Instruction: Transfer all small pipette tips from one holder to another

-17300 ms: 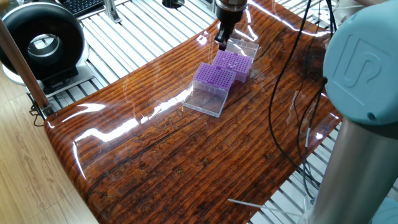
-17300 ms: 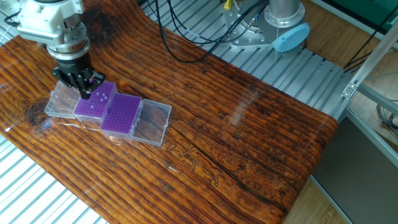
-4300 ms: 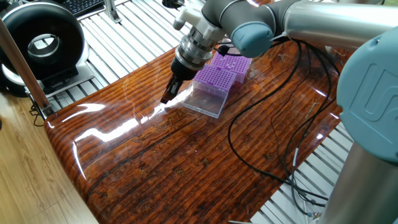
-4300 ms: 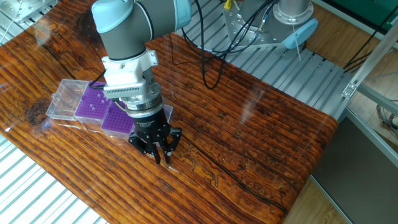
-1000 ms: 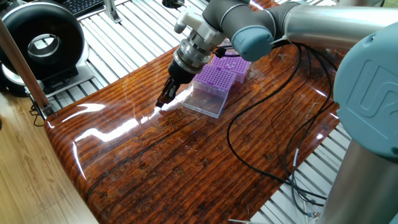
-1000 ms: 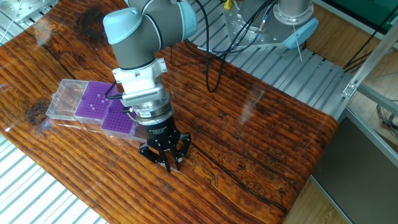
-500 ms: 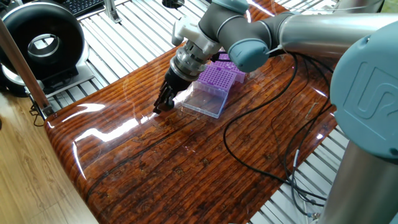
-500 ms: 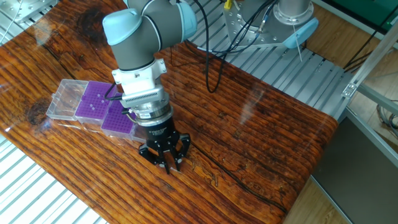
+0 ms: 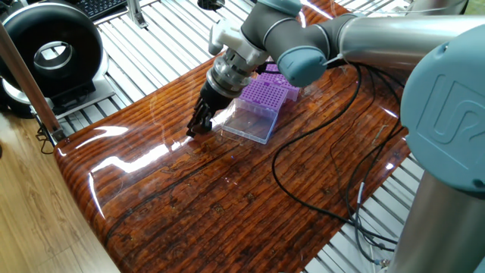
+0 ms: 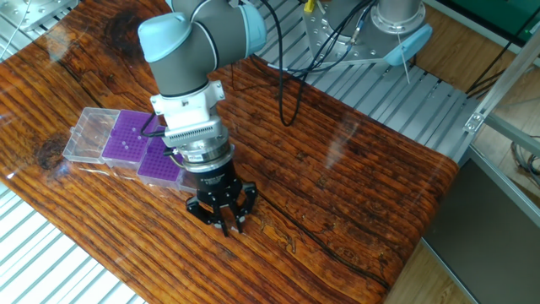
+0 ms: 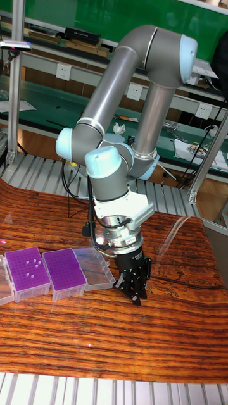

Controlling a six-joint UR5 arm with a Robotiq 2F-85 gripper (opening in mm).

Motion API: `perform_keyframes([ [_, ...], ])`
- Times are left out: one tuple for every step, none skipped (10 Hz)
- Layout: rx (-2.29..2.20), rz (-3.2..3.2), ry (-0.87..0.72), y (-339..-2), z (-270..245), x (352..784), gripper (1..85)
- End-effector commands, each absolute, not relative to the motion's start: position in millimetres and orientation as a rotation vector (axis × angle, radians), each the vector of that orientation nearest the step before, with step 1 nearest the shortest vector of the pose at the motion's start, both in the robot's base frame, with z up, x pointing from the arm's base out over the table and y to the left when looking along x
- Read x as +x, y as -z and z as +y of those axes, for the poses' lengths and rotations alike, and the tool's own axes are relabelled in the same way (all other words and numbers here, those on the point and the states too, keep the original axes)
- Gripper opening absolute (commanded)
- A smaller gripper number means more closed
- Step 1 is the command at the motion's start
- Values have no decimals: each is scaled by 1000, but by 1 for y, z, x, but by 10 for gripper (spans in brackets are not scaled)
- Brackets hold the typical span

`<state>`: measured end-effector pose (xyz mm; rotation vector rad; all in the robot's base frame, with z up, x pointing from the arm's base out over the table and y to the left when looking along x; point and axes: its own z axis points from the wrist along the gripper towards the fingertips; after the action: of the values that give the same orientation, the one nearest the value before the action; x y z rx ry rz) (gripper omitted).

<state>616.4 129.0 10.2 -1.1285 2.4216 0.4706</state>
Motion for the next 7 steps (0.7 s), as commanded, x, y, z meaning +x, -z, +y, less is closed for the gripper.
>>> perform_keyframes([
  [-1103,2428,-463,-16,131,621,297],
  [-1100,2428,-462,-15,131,621,297],
  [-1090,2432,-468,-15,133,619,297],
  [-1085,2435,-462,-13,134,618,297],
  [-1079,2441,-456,-11,134,617,297],
  [-1075,2441,-454,-9,135,616,297],
  [-1076,2441,-452,-8,135,615,297],
])
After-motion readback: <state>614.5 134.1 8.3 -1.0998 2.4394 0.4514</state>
